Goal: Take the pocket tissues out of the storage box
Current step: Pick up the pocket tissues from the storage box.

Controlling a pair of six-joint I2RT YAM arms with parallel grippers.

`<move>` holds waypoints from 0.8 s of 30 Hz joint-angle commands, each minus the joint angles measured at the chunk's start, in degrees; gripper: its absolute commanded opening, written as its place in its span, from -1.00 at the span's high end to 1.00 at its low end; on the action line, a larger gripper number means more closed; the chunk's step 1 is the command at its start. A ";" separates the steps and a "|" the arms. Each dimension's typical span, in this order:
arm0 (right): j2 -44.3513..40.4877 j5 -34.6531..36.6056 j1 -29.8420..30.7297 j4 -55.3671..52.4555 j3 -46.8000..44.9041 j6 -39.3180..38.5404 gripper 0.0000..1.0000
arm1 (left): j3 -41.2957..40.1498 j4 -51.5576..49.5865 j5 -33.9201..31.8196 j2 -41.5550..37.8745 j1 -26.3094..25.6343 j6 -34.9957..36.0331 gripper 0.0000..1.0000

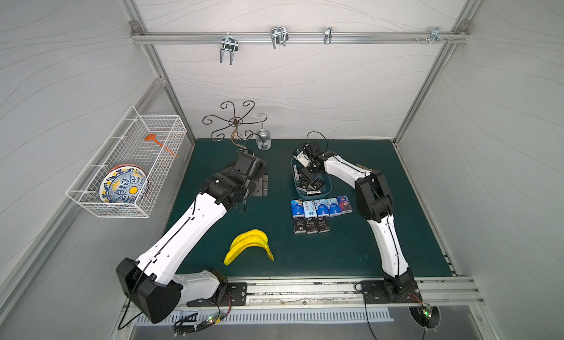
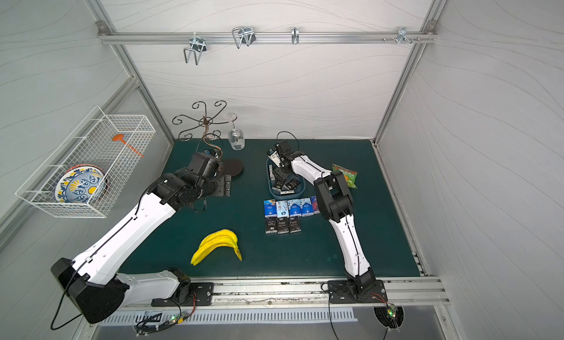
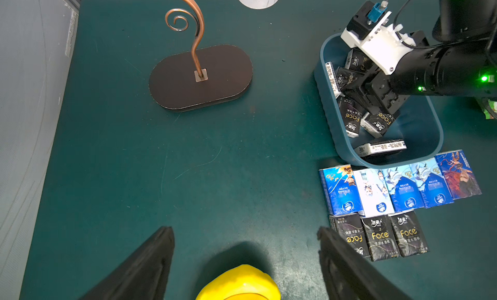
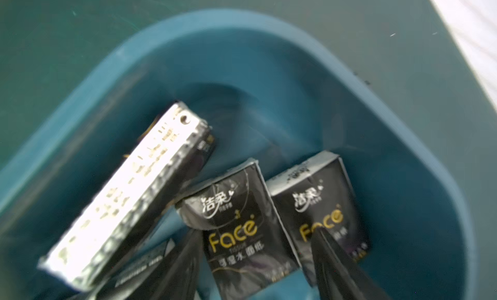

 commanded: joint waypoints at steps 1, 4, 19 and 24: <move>2.62 -2.33 -0.25 -4.73 1.35 -0.13 -0.38 | 1.42 0.57 -0.87 -0.75 0.18 0.34 -0.76; 3.53 -2.51 -0.33 -7.81 3.41 0.31 -0.38 | 1.49 0.48 -0.58 -0.85 0.18 0.23 -0.76; 4.28 -5.85 -0.56 -12.76 6.07 5.90 0.47 | 1.96 -0.31 -0.79 -2.35 0.18 0.04 -0.75; -1.91 -6.10 -0.65 -9.48 2.89 9.22 0.51 | 1.84 -0.40 -0.64 -2.71 0.18 -0.12 -0.75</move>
